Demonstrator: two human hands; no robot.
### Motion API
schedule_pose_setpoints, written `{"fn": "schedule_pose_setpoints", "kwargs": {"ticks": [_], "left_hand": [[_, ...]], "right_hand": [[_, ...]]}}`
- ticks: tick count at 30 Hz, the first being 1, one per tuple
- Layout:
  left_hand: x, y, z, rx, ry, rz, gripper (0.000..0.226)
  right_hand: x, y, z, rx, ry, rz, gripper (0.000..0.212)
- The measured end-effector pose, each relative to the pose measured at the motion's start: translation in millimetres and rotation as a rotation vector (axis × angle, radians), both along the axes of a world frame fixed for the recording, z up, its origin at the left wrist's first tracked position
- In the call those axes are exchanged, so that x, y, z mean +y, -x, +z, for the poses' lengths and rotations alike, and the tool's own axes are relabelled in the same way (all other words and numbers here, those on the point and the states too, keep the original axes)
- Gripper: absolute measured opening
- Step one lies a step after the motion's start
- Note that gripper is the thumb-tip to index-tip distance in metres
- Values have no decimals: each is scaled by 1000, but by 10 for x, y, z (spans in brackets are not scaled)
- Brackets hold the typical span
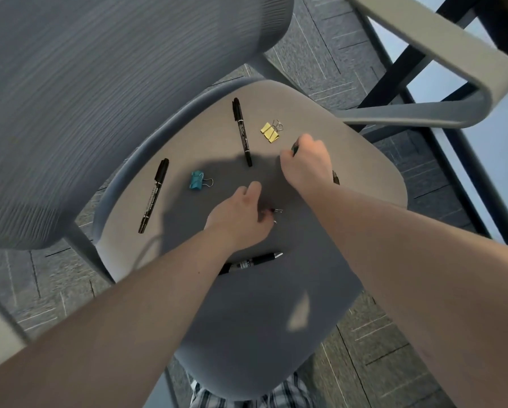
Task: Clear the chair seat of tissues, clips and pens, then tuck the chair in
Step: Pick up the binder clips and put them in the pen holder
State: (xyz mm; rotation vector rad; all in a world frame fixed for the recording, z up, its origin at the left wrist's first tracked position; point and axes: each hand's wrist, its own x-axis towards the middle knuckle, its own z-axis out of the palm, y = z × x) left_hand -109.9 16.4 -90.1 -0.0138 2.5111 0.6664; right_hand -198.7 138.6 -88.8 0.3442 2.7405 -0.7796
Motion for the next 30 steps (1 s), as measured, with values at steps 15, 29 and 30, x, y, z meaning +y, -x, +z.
{"fn": "schedule_pose_setpoints", "kwargs": {"ticks": [15, 29, 30], "left_hand": [[345, 67, -210, 124, 217, -323, 50], [-196, 136, -106, 186, 236, -162, 24], [-262, 151, -77, 204, 252, -134, 23]], "right_hand": [[-110, 378, 94, 102, 5, 147, 31], [-415, 357, -76, -22, 17, 121, 21], [-422, 336, -65, -21, 29, 126, 22]]}}
